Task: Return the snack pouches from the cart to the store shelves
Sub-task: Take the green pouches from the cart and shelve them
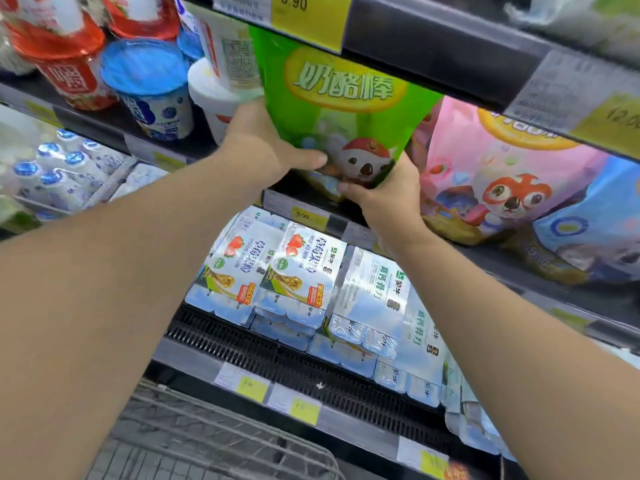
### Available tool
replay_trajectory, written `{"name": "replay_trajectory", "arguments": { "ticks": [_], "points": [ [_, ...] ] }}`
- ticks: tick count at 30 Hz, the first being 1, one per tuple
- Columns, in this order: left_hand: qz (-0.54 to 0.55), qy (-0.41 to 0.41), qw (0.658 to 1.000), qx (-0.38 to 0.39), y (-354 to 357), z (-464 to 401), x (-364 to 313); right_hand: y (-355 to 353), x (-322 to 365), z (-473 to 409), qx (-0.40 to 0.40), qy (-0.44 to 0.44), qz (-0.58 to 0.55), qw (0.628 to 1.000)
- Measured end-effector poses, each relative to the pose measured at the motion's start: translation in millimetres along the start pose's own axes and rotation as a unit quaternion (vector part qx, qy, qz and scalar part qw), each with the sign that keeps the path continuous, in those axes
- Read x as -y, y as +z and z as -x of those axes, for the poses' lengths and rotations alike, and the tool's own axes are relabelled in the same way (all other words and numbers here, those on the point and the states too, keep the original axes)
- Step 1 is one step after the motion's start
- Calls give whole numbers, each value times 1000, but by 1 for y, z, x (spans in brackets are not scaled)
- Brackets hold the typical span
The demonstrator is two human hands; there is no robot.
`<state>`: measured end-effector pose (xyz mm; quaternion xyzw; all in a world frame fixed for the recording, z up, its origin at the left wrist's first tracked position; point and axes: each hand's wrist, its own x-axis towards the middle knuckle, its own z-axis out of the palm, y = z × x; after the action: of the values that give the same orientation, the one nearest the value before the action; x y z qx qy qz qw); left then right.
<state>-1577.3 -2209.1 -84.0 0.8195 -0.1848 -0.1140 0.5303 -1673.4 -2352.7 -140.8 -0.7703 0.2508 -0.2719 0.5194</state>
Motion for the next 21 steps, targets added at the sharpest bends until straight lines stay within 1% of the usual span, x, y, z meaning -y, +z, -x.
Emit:
{"name": "replay_trajectory", "arguments": {
  "ticks": [2, 4, 9, 13, 16, 21],
  "points": [
    [-71, -24, 997, 8, 0, 0, 10, -1, 2, -5, 33, 3, -21, 999],
    [-98, -47, 994, -11, 1, -1, 18, -4, 1, -6, 48, -1, -24, 999],
    [-128, -57, 989, -47, 3, -3, 26, 2, -2, -2, 32, -6, 28, 999],
    [-108, -77, 988, -72, 2, -5, 28, 8, 1, -5, 34, 4, 43, 998],
    [-92, -89, 989, -70, 3, -3, 27, 6, -1, 2, 22, 12, 65, 998],
    [-81, -91, 990, -72, 5, -2, 26, 10, 12, 16, -12, 28, 69, 997]
  ]
}}
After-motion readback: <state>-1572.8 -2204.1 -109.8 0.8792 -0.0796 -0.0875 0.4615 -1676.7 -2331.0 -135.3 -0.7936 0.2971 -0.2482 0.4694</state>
